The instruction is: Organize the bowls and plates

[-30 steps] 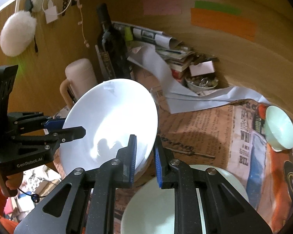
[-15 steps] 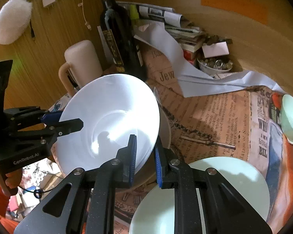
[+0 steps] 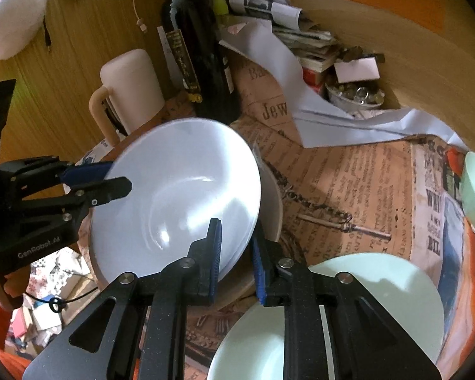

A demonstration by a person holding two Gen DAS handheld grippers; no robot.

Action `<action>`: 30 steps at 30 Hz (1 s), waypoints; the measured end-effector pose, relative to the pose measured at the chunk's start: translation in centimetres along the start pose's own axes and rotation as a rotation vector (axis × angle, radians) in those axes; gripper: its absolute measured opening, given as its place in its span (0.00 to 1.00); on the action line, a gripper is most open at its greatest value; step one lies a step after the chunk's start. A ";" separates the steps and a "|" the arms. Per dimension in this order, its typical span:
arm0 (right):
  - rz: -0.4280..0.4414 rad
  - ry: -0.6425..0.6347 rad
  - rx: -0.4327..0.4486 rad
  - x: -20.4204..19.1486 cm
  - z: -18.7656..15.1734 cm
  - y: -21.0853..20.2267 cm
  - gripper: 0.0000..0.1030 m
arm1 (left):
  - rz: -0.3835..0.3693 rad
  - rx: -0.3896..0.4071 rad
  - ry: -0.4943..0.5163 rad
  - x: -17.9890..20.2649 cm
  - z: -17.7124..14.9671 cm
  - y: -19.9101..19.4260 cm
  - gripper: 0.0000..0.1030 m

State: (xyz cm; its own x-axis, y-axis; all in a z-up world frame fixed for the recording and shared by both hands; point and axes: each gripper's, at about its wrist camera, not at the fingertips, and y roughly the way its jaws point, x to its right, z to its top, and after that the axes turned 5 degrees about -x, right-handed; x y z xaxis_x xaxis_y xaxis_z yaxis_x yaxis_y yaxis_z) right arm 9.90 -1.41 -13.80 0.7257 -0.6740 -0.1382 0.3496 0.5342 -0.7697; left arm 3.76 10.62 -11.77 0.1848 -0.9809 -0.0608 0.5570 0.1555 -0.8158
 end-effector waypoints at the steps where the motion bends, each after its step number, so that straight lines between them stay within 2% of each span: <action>1: -0.001 0.000 -0.001 0.1 0.1 0.0 0.18 | -0.001 0.001 0.000 0.0 0.0 0.0 0.26; 7: -0.017 -0.021 -0.009 -0.1 0.1 0.1 0.19 | 0.006 0.006 0.011 0.3 -0.1 -0.1 0.26; 12: -0.023 -0.049 0.002 -0.5 0.2 -0.5 0.33 | -0.011 0.023 -0.006 0.3 0.3 -0.7 0.29; 14: -0.026 -0.047 0.034 -0.4 0.1 -1.2 0.58 | -0.007 0.046 -0.004 0.5 0.6 -1.4 0.34; 15: -0.038 -0.049 0.071 -0.4 0.0 -1.9 0.64 | -0.007 0.061 -0.002 0.6 0.7 -1.8 0.38; 16: -0.051 -0.050 0.096 -0.3 -0.1 -2.4 0.71 | -0.005 0.080 0.001 0.8 0.9 -2.2 0.51; 17: -0.073 -0.055 0.131 -0.2 -0.2 -3.1 0.72 | 0.001 0.103 0.002 1.1 1.0 -2.6 0.61; 18: -0.082 -0.060 0.145 0.0 -0.1 -3.6 0.72 | 0.008 0.122 0.001 1.2 1.2 -2.9 0.63; 22: -0.109 -0.037 0.180 1.5 -0.1 -5.3 0.75 | 0.008 0.161 0.013 2.3 2.3 -4.1 0.64; 26: -0.155 0.024 0.227 4.4 0.0 -7.3 0.77 | -0.030 0.187 0.011 3.6 3.7 -4.8 0.72; 30: -0.220 0.091 0.274 8.1 -0.1 -9.5 0.78 | -0.033 0.237 0.037 5.8 5.3 -5.5 0.77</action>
State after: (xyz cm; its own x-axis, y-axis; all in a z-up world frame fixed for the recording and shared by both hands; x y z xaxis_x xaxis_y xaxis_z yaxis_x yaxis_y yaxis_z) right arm 12.42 -12.03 -7.63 0.5639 -0.8242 -0.0518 0.6467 0.4797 -0.5930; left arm 6.12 4.70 -4.60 0.1357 -0.9889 -0.0607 0.7374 0.1417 -0.6605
